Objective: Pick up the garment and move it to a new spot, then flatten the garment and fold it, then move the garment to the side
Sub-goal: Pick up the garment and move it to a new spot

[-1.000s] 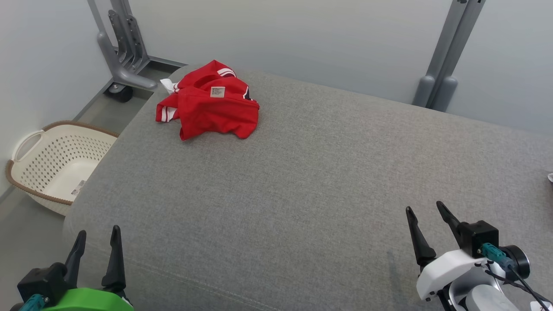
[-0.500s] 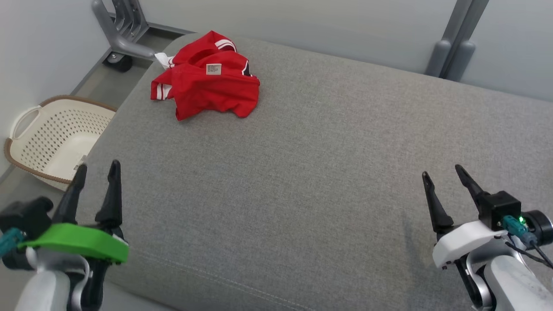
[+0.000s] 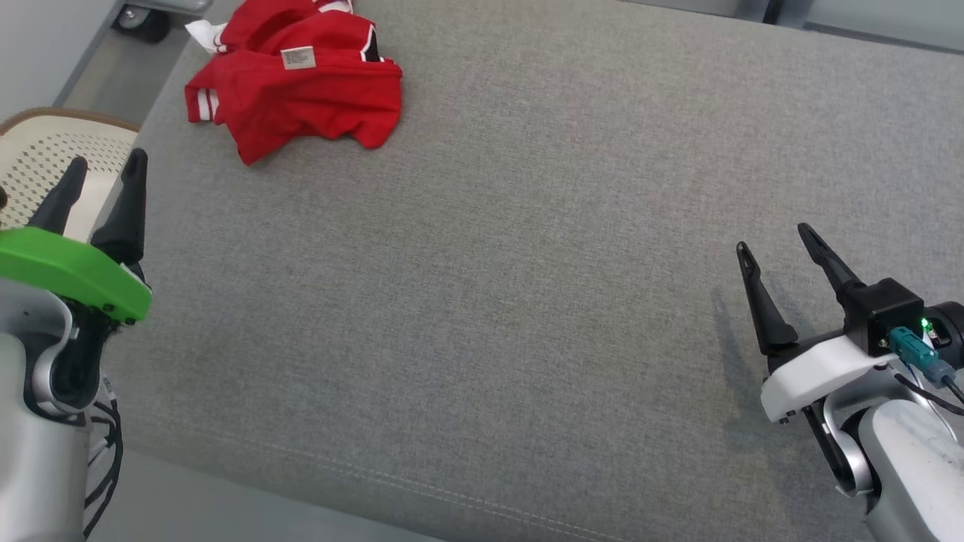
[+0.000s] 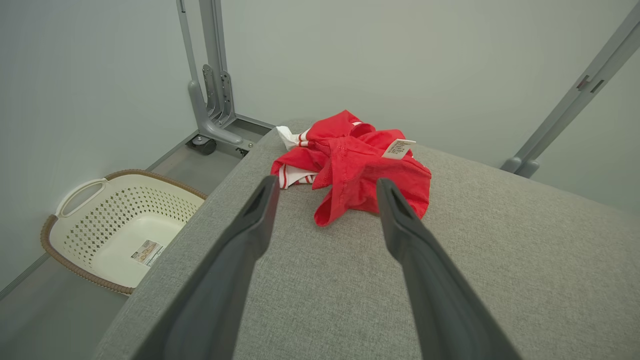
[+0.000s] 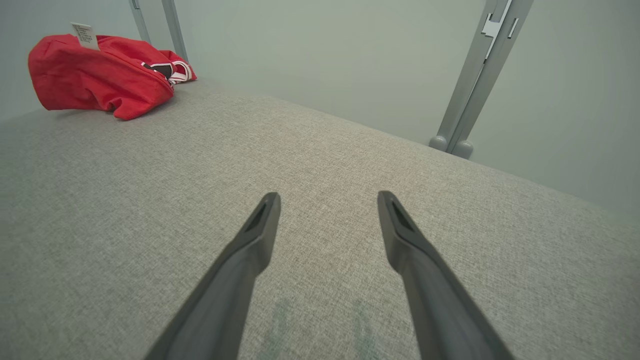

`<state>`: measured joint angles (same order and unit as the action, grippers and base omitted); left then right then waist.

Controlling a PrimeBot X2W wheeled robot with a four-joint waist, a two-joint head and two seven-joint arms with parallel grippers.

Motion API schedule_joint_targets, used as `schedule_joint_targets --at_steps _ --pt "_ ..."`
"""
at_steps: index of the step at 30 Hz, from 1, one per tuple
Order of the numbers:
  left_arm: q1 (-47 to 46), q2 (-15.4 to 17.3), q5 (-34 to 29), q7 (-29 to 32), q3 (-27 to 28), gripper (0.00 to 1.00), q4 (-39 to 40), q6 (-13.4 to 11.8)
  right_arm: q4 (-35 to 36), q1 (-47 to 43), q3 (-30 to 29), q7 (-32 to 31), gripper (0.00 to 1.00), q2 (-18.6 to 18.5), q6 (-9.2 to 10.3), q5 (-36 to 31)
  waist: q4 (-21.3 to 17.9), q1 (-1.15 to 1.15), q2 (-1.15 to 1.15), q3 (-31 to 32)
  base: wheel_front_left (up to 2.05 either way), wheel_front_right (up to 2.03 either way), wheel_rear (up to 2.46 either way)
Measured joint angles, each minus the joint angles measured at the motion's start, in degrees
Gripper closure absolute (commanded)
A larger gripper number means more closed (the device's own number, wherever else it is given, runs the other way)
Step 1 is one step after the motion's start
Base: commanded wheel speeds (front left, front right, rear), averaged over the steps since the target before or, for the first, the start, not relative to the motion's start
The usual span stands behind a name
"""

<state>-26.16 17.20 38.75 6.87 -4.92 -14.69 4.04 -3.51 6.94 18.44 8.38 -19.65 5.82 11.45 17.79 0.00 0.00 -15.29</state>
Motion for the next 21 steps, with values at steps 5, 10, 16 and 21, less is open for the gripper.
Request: schedule_joint_targets --at_steps 5,10,16,21 --pt "-4.7 -0.6 2.2 0.6 2.4 0.0 -2.2 -0.1 2.6 1.5 -0.8 -0.7 0.0 -1.1 0.01 -0.8 -2.1 0.0 0.0 -3.8 0.0 0.0 0.0" --pt "-8.4 -1.1 3.3 0.7 3.6 0.0 -3.9 -1.0 4.8 2.5 -2.1 -1.2 0.0 -2.5 0.05 -1.0 -3.7 0.0 0.0 -7.0 0.0 0.0 0.0" --pt "-12.6 -2.1 4.3 1.1 4.5 0.0 -7.0 -1.6 8.4 3.6 -4.7 -1.9 0.0 -4.3 0.3 -1.5 -5.6 0.0 0.0 -11.9 0.0 0.0 0.0" --pt "-15.8 -2.3 4.3 0.5 4.9 0.0 -9.7 -2.4 11.3 4.7 -6.8 -2.5 0.0 -5.8 0.35 -1.8 -6.6 0.01 0.0 -16.2 0.0 0.0 0.0"
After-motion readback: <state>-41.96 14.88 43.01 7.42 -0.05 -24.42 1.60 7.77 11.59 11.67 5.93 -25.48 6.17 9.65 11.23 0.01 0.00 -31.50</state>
